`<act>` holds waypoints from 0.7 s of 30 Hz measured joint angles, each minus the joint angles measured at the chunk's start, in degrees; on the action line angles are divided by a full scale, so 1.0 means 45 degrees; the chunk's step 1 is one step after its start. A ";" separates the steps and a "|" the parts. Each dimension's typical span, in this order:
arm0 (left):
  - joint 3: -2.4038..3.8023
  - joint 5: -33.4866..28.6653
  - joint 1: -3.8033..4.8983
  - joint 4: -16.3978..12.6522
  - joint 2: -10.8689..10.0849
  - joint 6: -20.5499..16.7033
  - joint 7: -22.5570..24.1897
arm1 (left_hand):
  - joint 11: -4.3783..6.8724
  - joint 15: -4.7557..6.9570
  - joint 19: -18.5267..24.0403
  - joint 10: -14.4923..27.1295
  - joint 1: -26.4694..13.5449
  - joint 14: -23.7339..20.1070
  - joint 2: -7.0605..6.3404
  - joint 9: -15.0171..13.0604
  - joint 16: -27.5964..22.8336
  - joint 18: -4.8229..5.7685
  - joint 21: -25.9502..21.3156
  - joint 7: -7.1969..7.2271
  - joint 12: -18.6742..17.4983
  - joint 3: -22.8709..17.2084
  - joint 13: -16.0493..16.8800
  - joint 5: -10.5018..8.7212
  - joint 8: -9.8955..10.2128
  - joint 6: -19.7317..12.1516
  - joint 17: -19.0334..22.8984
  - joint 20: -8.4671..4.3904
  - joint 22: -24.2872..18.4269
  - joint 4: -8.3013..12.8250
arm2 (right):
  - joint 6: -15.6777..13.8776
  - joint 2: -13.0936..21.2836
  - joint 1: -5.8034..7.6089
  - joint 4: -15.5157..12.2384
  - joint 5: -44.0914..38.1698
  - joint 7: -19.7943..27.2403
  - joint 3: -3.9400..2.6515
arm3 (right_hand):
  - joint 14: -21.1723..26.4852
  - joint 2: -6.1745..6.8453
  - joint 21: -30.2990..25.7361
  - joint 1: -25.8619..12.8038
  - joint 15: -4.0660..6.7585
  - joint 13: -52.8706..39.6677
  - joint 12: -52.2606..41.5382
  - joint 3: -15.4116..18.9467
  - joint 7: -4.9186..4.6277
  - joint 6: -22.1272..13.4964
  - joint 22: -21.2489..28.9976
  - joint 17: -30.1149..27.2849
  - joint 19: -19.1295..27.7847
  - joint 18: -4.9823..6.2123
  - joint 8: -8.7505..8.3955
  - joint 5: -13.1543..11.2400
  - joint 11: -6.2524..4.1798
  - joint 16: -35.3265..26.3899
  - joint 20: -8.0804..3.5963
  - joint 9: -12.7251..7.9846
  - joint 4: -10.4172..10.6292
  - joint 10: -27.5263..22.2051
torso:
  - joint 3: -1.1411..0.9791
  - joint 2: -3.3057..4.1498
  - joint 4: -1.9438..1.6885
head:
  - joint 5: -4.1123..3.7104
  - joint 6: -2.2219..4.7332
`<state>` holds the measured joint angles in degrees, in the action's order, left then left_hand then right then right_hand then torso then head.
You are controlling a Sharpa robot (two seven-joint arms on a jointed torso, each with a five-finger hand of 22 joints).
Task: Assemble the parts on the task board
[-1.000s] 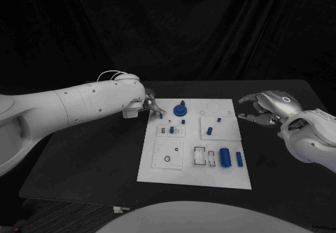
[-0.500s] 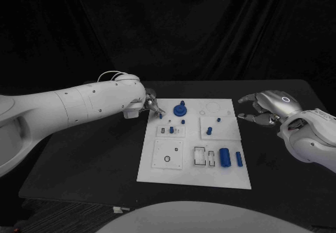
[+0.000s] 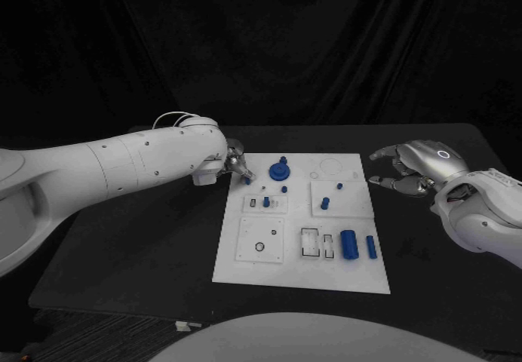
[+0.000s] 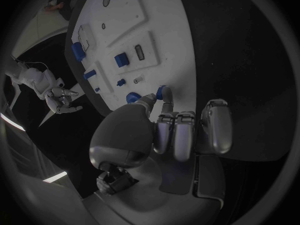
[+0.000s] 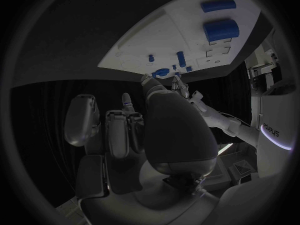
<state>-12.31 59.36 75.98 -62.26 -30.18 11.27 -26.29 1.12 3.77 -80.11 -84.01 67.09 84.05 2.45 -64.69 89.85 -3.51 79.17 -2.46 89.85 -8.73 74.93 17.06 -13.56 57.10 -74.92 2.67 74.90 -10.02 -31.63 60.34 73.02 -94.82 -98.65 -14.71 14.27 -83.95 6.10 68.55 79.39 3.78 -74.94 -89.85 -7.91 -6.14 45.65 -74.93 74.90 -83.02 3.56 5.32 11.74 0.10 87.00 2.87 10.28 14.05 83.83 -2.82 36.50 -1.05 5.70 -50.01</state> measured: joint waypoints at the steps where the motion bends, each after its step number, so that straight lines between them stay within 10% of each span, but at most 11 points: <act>1: 0.0001 0.0000 -0.0007 0.0001 0.0000 0.0003 0.0002 | 0.0000 0.0000 0.0006 0.0000 0.0048 0.0000 -0.0048 0.0023 0.0000 0.0001 0.0000 0.0000 0.0000 -0.0068 0.0000 0.0161 0.0010 0.0000 0.0000 -0.0007 0.0000 0.0068 | 0.0000 0.0000 0.0000 0.0001 0.0000 0.0000 0.0000 | 0.0000 0.0000 0.0000 0.0000 0.0000 0.0000 0.0000 0.0000 0.0000 0.0000 0.0000 0.0000 0.0000 0.0000 0.0000 0.0000 0.0000 0.0000 0.0000 0.0000 0.0000 0.0000 | 0.0000 0.0000 0.0000 | -0.0005 0.0000; 7: 0.0006 0.0000 -0.0026 0.0001 -0.0013 0.0008 0.0040 | 0.0000 0.0000 0.0006 0.0000 0.0434 0.0000 -0.0184 0.0080 0.0000 0.0001 -0.0049 0.0041 0.0000 -0.0748 0.0000 0.1209 0.0097 0.0049 0.0000 -0.0007 0.0000 0.0372 | 0.0001 0.0000 0.0000 0.0014 0.0001 -0.0003 0.0000 | 0.0000 0.0000 0.0000 0.0000 0.0000 0.0001 0.0000 0.0035 0.0001 0.0090 0.0001 0.0000 0.0000 0.0000 0.0000 0.0047 0.0000 0.0000 0.0000 -0.0011 -0.0035 0.0000 | 0.0000 -0.0002 0.0007 | -0.0007 0.0000; 21: -0.0005 -0.0001 -0.0069 -0.0275 -0.0295 -0.0146 0.0147 | 0.0000 0.0000 0.0006 0.0000 0.0167 0.0000 -0.1182 -0.0183 0.0000 0.0001 -0.0099 -0.0072 0.0000 -0.3607 0.0000 0.1894 0.0054 0.0169 0.0001 -0.0006 0.0000 0.0506 | 0.0005 -0.0009 -0.0018 0.0035 0.0001 -0.0007 0.0000 | 0.0000 -0.0053 0.0000 0.0053 0.0000 0.0003 0.0000 -0.0001 0.0001 0.0090 0.0003 0.0000 0.0000 0.0000 0.0000 0.0046 0.0000 -0.0047 0.0000 -0.0010 -0.0072 0.0000 | 0.0000 -0.0009 0.0012 | -0.0016 0.0000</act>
<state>-12.34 59.36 75.67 -63.49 -31.51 10.61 -25.63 1.12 3.77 -80.09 -84.01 67.84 84.05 -2.87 -65.51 89.85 -3.50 78.72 -2.79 89.85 -24.96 74.93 25.58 -13.32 57.86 -74.91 2.65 74.90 -7.74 -31.61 60.30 72.94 -94.66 -98.65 -14.74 14.27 -83.95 5.86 68.55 79.63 3.78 -74.93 -89.85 -7.91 -6.14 46.05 -74.92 74.90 -83.02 3.56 5.32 11.95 0.10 86.79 2.87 10.24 13.73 83.83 -2.82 36.46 -0.99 5.63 -50.01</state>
